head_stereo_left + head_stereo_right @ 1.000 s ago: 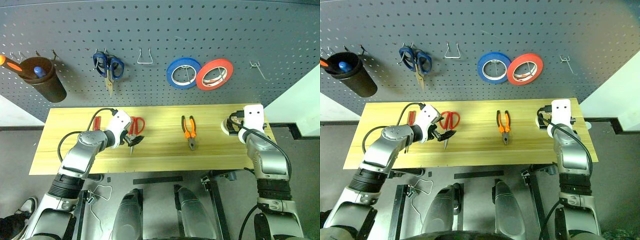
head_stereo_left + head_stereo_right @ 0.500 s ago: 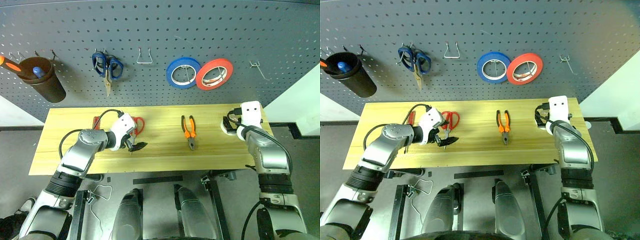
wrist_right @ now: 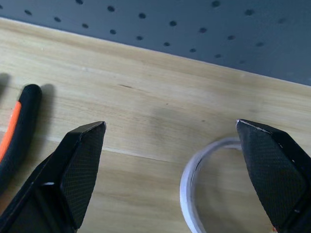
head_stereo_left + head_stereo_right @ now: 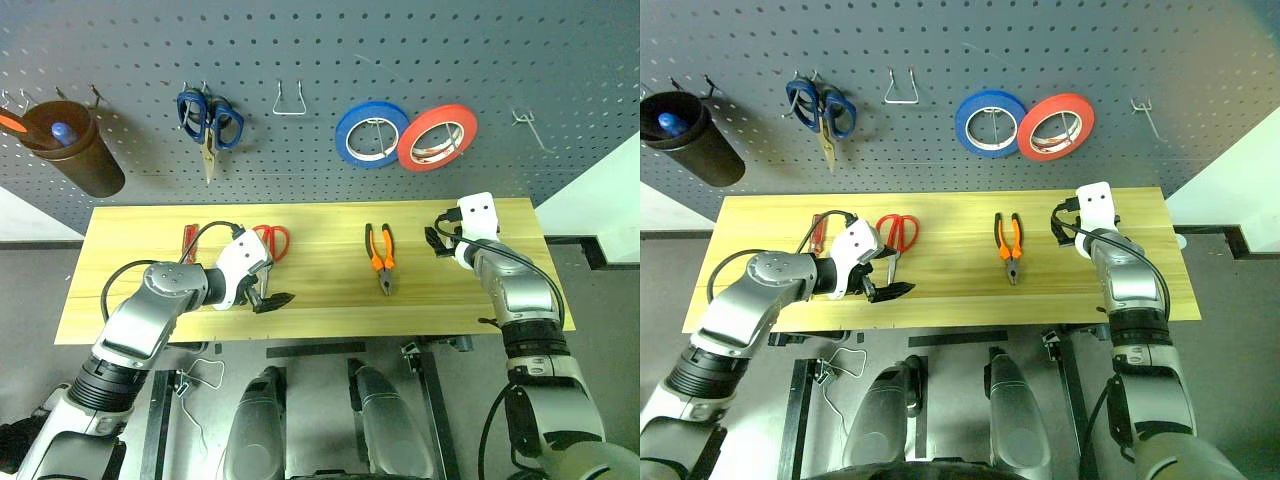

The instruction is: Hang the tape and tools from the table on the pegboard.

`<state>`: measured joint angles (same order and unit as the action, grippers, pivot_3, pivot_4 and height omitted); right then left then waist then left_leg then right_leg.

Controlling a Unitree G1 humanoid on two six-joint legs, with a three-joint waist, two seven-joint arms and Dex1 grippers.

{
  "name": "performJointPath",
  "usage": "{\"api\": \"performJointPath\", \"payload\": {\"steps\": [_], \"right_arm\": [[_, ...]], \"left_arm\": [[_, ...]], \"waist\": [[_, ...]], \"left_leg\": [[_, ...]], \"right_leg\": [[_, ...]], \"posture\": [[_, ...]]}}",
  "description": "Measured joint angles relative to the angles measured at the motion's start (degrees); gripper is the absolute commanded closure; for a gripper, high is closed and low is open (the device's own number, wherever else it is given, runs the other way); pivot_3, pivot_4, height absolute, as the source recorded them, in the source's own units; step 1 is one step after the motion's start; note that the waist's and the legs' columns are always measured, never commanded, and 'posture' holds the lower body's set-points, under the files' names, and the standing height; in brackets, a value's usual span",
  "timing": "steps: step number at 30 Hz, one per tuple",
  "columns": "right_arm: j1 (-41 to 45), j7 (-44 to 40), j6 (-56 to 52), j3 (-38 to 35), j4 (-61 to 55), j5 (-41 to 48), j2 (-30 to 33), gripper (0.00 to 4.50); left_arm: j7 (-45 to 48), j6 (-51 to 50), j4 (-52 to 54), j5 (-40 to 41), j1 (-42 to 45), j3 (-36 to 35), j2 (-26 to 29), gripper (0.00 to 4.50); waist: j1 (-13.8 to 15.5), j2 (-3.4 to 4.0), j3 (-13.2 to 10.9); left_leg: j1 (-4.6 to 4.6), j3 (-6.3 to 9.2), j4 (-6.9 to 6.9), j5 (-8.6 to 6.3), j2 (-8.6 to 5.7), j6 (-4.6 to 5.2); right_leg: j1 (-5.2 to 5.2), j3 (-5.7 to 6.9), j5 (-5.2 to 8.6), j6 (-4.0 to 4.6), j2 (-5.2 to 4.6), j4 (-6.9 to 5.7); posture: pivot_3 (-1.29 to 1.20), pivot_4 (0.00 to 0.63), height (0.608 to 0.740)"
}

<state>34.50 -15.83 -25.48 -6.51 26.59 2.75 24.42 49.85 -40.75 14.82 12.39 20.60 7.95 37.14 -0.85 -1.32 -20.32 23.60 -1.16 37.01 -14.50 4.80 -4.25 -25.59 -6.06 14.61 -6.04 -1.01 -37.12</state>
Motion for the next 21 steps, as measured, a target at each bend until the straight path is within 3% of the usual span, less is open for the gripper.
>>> {"api": "performJointPath", "payload": {"steps": [8, 21], "right_arm": [[0.48, -0.46, 0.51, 0.42, 2.39, -0.48, 0.68, 0.00], [-3.22, 0.06, -13.77, -3.12, -6.68, 3.12, 1.50, 0.00]], "left_arm": [[-2.46, 1.22, 0.08, 0.80, -1.14, -0.88, -0.74, 0.02], [-2.49, 2.53, -0.02, 0.83, -1.42, -0.84, -1.19, 0.02]], "waist": [[0.01, 0.04, -0.45], [0.04, 0.07, -0.58]], "left_leg": [[0.01, -0.01, -0.01, 0.00, 0.00, -0.01], [0.84, 0.00, 0.05, 0.04, 0.00, -0.08]], "right_leg": [[-0.03, 0.00, 0.01, -0.01, -0.01, 0.00], [-0.94, 0.00, -0.02, -0.02, -0.01, -0.15]], "posture": [[0.09, 0.379, 0.721], [0.09, 0.401, 0.721]]}}
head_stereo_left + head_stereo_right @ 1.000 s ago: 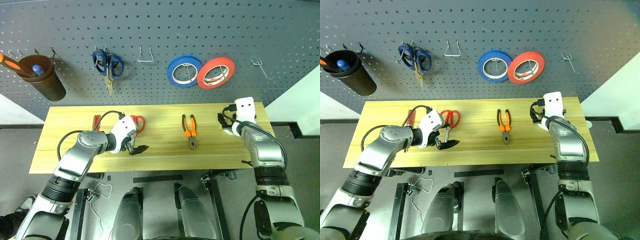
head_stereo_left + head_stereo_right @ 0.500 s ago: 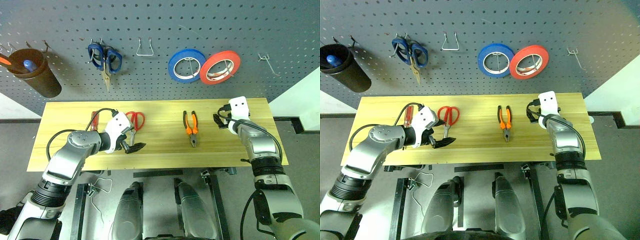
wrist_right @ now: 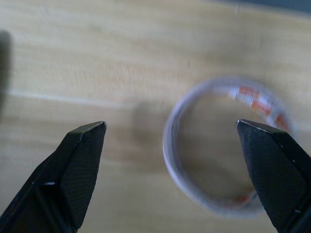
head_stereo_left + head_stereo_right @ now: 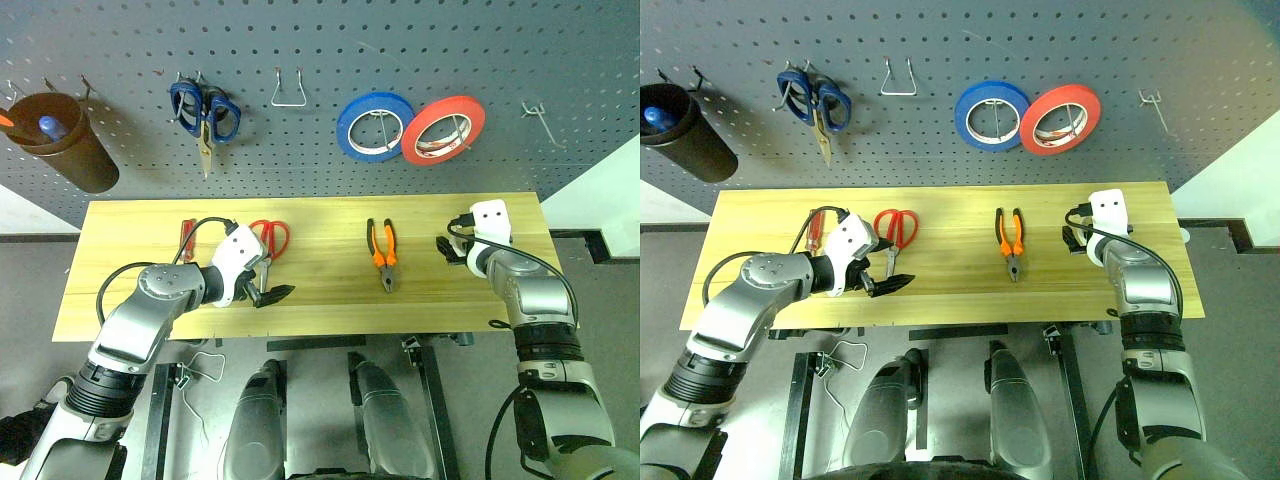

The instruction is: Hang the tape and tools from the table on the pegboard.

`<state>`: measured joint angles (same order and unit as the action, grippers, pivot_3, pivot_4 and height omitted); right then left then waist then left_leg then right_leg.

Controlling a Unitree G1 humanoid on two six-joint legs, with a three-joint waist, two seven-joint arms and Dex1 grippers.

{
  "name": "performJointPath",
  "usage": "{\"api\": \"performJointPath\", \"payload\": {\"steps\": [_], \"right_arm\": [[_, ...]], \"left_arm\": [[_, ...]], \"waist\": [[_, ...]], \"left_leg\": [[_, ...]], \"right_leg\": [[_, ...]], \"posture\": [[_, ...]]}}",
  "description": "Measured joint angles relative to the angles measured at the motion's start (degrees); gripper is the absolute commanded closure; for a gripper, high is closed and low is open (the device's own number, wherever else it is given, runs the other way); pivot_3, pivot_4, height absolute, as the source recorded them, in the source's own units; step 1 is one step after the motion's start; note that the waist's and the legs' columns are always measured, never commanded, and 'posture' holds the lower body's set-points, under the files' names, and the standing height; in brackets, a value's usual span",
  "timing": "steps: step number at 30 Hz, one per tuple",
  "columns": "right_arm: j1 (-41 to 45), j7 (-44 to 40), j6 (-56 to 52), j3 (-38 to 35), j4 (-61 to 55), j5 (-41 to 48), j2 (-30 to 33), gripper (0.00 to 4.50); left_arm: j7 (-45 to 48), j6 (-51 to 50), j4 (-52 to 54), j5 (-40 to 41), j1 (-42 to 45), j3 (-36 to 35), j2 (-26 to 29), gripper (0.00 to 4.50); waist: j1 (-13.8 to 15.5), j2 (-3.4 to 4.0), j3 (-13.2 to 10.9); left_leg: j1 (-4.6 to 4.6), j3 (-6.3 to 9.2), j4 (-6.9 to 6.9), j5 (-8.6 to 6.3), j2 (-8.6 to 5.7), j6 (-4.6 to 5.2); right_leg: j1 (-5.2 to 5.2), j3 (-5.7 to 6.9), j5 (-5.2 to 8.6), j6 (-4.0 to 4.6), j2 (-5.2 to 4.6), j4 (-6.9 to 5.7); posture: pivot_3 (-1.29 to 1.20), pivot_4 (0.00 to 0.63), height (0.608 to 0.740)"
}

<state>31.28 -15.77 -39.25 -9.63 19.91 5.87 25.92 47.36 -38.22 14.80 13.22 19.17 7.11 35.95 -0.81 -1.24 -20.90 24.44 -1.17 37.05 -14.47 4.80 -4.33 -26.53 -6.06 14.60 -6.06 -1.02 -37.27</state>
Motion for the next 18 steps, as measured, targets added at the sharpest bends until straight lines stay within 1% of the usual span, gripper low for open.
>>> {"api": "performJointPath", "payload": {"steps": [5, 9, 13, 18], "right_arm": [[0.13, -2.21, -0.85, 0.11, 0.38, 0.66, 0.35, 0.00], [1.25, -3.35, -0.27, 0.11, 3.29, 0.71, 1.31, 0.00], [3.24, -5.57, 0.68, -0.05, 8.40, 1.31, 2.38, 0.00], [6.81, -8.13, 5.96, 0.04, 16.82, 1.26, 4.40, 0.00]], "left_arm": [[-0.03, -0.40, 1.38, 0.36, -0.89, -0.09, 0.55, 0.02], [-0.11, -1.75, 3.97, 1.55, -2.01, -0.95, 1.47, 0.02], [-0.18, -3.54, 5.56, 2.56, -2.05, -2.13, 2.75, 0.02], [-0.33, -6.14, 8.62, 4.47, -1.15, -3.72, 4.08, 0.02]], "waist": [[0.04, 0.06, -0.44], [0.06, -0.04, -0.86], [0.03, -0.11, -1.50], [0.14, -0.41, -2.13]], "left_leg": [[0.01, 0.00, 0.01, 0.00, 0.00, 0.00], [0.01, 0.00, -0.01, 0.00, 0.00, 0.00], [-0.01, 0.00, 0.01, 0.00, 0.00, 0.00], [-0.02, 0.01, 0.03, 0.01, 0.00, -0.01]], "right_leg": [[0.00, 0.00, 0.00, 0.00, 0.00, 0.00], [0.00, 0.00, 0.00, 0.00, 0.00, 0.00], [0.01, 0.00, 0.00, 0.00, -0.01, 0.01], [0.06, 0.00, 0.00, -0.01, -0.01, 0.02]], "posture": [[0.10, 0.412, 0.721], [0.11, 0.429, 0.721], [0.12, 0.451, 0.721], [0.13, 0.463, 0.721]]}}
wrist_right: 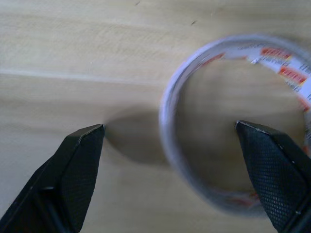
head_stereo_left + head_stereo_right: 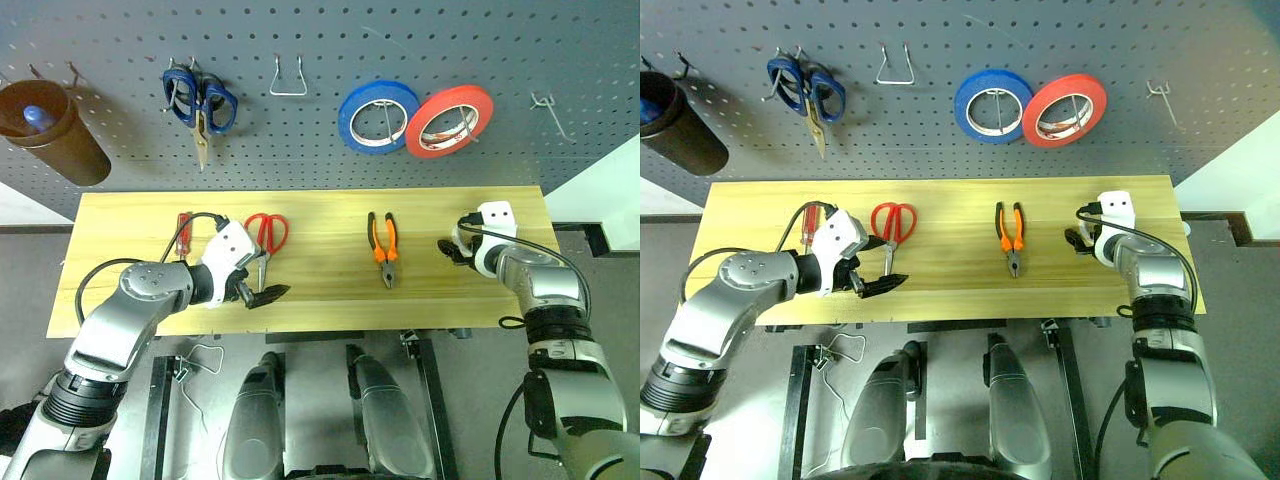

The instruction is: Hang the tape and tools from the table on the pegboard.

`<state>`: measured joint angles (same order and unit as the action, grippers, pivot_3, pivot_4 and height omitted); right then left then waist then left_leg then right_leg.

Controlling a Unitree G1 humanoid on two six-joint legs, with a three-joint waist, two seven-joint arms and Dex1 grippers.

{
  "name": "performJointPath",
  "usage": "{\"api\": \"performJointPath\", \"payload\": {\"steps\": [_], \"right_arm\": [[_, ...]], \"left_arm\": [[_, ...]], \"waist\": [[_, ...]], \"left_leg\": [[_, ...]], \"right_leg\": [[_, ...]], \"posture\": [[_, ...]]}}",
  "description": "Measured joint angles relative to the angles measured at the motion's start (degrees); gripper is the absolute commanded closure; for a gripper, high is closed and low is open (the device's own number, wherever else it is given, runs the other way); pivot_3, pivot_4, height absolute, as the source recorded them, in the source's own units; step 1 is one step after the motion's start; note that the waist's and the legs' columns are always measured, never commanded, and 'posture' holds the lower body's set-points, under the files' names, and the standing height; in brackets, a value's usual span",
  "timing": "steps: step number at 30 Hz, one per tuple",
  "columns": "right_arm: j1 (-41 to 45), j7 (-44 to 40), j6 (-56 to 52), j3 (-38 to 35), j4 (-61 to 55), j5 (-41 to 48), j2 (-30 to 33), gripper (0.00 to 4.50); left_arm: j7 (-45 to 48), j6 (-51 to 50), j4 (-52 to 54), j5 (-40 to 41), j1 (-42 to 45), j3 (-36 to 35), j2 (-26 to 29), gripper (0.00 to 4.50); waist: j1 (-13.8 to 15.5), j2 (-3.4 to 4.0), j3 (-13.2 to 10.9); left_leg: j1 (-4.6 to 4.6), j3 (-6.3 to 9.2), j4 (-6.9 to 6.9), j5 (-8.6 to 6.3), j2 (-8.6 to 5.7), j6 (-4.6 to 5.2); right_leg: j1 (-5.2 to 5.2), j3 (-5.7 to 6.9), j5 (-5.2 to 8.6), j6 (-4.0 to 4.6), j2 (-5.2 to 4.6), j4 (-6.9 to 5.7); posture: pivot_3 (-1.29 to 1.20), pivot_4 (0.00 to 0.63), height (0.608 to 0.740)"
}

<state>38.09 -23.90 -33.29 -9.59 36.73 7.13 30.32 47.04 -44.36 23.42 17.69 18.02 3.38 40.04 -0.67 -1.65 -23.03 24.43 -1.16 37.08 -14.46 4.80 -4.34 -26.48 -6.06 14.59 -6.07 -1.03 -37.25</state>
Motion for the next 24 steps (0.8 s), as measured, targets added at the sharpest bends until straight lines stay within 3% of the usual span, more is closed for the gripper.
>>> {"api": "performJointPath", "payload": {"steps": [3, 14, 15, 24], "right_arm": [[0.88, -0.41, 2.69, -0.01, 2.77, -0.04, 0.21, 0.61], [0.90, -0.64, 4.99, 0.33, 4.05, -0.05, 0.20, 4.29], [0.70, -0.64, 4.99, 0.32, 3.75, -0.06, 0.22, 4.47], [-3.91, 0.72, 5.45, -0.68, -1.82, 0.46, 0.09, 4.47]], "left_arm": [[-0.41, -1.41, 1.50, 0.79, 0.48, -0.92, 0.58, 0.00], [-1.15, -1.82, 1.09, 3.64, 3.09, -1.57, -0.13, 0.00], [-1.01, -1.62, 0.81, 4.34, 3.95, -2.21, -0.27, 0.00], [-1.00, 0.21, -2.31, 4.75, 4.93, -2.95, -0.20, 0.00]], "waist": [[0.03, -0.06, -0.05], [0.20, -0.10, -0.08], [0.19, -0.10, -0.08], [0.67, -0.10, -0.08]], "left_leg": [[-0.01, 0.00, -0.01, 0.00, 0.00, 0.00], [-0.03, 0.01, 0.04, 0.05, -0.03, -0.09], [-0.03, 0.01, 0.04, 0.05, -0.03, -0.09], [-0.01, 0.01, -0.05, 0.05, -0.03, -0.11]], "right_leg": [[0.02, 0.00, 0.00, 0.00, -0.01, 0.03], [0.09, 0.01, -0.03, -0.05, -0.05, 0.02], [0.09, 0.01, -0.03, -0.05, -0.05, 0.02], [0.05, 0.04, -0.03, -0.06, -0.07, 0.06]], "posture": [[0.14, 0.465, 0.721], [0.13, 0.447, 0.721], [0.13, 0.445, 0.721], [0.12, 0.417, 0.721]]}}
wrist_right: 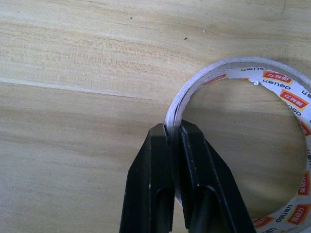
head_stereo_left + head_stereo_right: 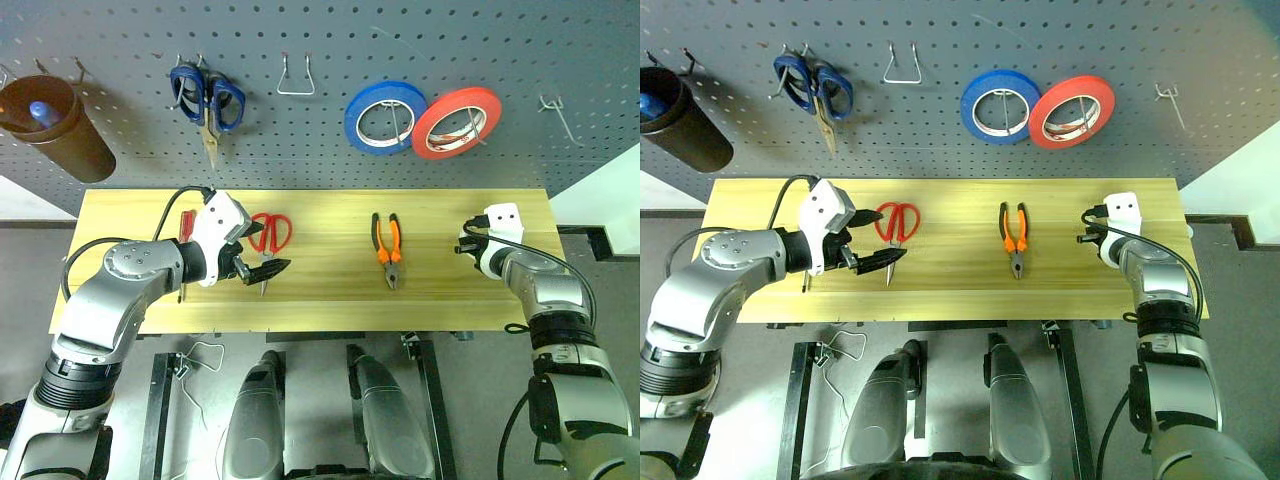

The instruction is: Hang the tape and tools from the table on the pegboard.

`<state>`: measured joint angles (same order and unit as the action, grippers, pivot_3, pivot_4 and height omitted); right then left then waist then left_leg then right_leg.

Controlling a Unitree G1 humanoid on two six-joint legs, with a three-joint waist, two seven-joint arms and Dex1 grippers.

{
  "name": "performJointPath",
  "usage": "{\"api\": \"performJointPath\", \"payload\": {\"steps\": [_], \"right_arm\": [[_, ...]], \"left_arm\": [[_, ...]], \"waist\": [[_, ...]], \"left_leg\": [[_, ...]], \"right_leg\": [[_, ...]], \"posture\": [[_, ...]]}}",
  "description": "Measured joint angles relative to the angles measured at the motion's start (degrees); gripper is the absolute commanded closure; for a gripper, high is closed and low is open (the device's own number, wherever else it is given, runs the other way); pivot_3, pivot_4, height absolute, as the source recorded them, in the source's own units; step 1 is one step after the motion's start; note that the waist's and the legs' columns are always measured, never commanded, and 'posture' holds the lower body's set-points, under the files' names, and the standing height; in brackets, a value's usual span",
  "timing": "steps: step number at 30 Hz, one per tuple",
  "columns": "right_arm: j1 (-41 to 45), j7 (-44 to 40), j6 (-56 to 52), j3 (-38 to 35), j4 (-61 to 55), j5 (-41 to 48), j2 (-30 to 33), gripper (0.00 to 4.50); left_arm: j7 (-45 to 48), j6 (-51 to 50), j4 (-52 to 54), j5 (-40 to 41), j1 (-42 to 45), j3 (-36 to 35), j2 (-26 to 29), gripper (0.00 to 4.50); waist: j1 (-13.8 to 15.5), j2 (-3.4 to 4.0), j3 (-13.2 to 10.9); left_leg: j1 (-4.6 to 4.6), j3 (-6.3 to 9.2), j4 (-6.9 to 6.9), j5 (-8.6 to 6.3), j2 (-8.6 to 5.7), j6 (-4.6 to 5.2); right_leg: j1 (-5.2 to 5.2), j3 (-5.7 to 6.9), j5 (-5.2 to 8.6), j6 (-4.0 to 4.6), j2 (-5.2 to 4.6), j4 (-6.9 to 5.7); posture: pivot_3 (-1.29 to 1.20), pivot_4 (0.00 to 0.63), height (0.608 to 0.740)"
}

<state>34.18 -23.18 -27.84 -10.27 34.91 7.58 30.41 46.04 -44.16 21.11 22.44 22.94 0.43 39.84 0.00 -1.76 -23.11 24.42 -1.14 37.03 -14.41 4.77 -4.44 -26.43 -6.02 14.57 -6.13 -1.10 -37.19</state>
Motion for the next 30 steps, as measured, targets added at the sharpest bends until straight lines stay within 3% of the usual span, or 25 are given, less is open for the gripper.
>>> {"api": "performJointPath", "payload": {"steps": [5, 12, 19, 24, 30], "right_arm": [[-10.11, 2.67, 0.22, -5.07, -11.83, 3.06, -0.76, 4.47], [-24.58, 7.19, -2.98, -15.11, -32.68, 7.33, -0.82, 4.47], [-35.80, 5.52, -2.10, -25.16, -48.06, 15.42, -3.26, 4.47], [-38.03, 1.35, 1.14, -29.78, -53.95, 23.50, -4.33, 4.47], [-33.25, 0.72, 2.30, -30.54, -58.79, 30.72, -2.80, 4.47]], "left_arm": [[-0.01, 2.36, -1.03, 0.82, 0.72, 0.05, -2.53, 0.00], [1.07, 8.87, -3.88, 1.38, 2.02, -0.15, -5.80, 0.00], [3.26, 17.69, -7.99, 1.95, 3.25, -0.47, -9.35, 0.00], [3.47, 23.12, -11.15, 2.95, 6.09, -2.38, -13.14, 0.00], [3.44, 26.23, -12.41, 3.54, 6.94, -3.51, -14.42, 0.00]], "waist": [[1.26, 0.03, 0.00], [0.38, 0.04, 0.02], [0.41, 0.07, 0.07], [0.15, 0.07, 0.08], [-0.70, 0.07, 0.08]], "left_leg": [[0.15, 0.02, -0.02, 0.01, -0.03, -0.03], [0.18, -0.02, -0.01, 0.14, -0.16, -0.27], [0.18, 0.00, 0.01, 0.32, -0.19, -0.58], [0.19, -0.01, 0.10, 0.36, -0.28, -0.64], [0.19, 0.00, 0.11, 0.39, -0.28, -0.66]], "right_leg": [[-0.10, 0.06, 0.00, -0.01, -0.05, 0.00], [-0.13, 0.05, -0.09, -0.16, -0.22, 0.02], [-0.09, 0.04, -0.19, -0.34, -0.22, 0.04], [-0.01, -0.01, -0.31, -0.53, -0.30, 0.10], [-0.02, -0.02, -0.36, -0.57, -0.30, 0.07]], "posture": [[0.11, 0.390, 0.721], [0.09, 0.352, 0.721], [0.08, 0.338, 0.721], [0.07, 0.339, 0.721], [0.08, 0.339, 0.721]]}}
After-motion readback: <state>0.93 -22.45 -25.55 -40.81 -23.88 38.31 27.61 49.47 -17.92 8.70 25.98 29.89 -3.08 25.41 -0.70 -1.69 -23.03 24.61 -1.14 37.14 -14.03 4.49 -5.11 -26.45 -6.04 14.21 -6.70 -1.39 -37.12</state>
